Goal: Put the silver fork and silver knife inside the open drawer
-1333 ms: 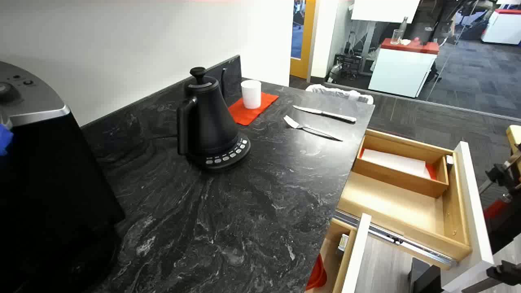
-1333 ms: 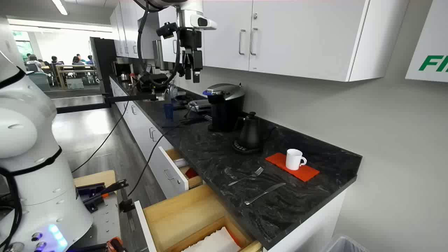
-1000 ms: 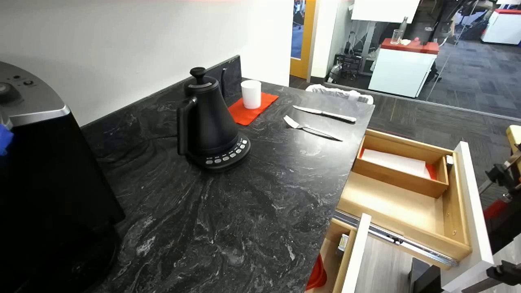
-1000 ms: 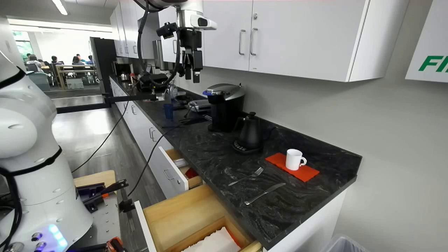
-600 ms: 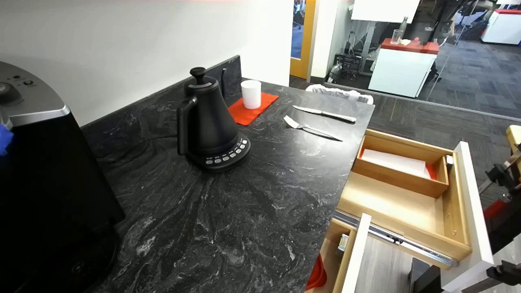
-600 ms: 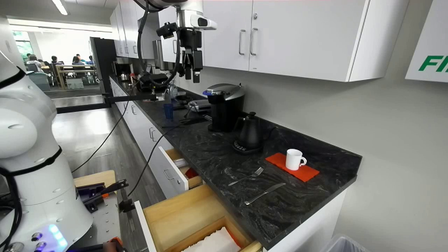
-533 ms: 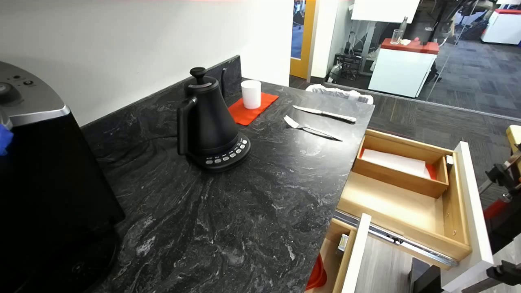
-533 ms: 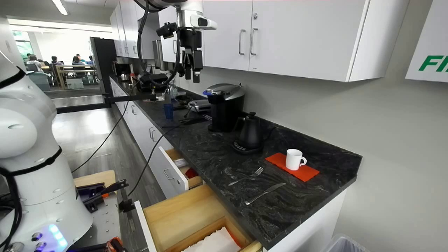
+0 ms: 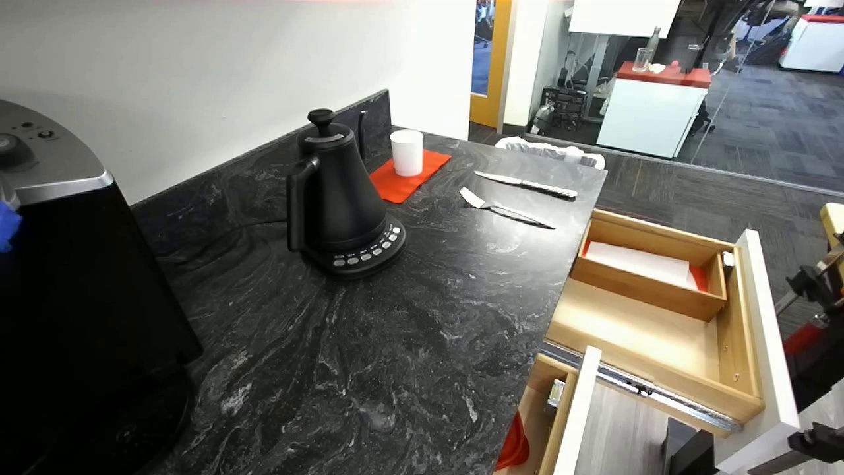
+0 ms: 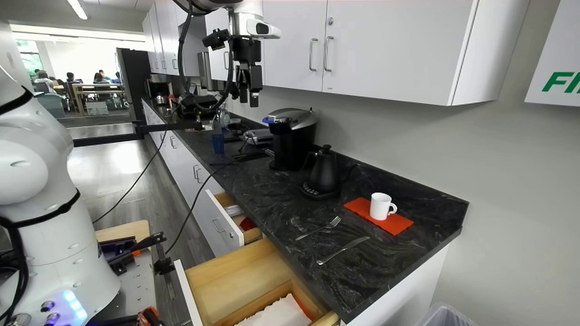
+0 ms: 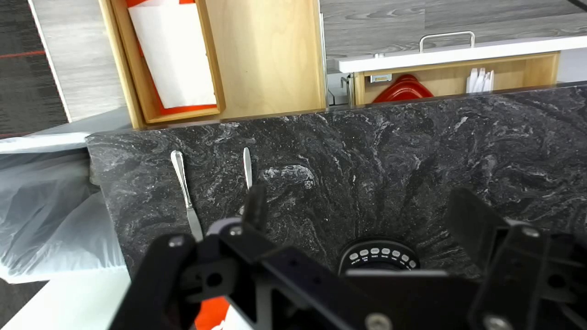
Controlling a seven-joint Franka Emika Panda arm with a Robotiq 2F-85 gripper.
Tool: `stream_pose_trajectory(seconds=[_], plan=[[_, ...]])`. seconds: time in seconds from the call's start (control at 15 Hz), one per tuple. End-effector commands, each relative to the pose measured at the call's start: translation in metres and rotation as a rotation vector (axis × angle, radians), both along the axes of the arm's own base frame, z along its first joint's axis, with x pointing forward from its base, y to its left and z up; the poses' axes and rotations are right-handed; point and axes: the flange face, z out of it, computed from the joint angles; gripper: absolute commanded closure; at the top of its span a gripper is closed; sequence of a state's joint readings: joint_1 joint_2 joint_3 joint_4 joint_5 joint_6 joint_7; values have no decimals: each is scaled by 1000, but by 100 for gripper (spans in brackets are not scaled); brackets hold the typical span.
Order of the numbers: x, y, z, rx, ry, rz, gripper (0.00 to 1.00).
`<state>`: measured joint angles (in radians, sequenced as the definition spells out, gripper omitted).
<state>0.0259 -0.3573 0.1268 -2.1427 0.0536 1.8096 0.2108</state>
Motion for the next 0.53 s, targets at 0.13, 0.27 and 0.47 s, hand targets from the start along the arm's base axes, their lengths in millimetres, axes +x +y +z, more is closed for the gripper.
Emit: stream_pose_trajectory(seconds=[0.13, 0.27, 0.47], plan=[[12, 3, -15, -11, 16, 4, 0], [33, 3, -42, -38, 30, 12, 0], [77, 0, -94, -41, 9, 3, 0]])
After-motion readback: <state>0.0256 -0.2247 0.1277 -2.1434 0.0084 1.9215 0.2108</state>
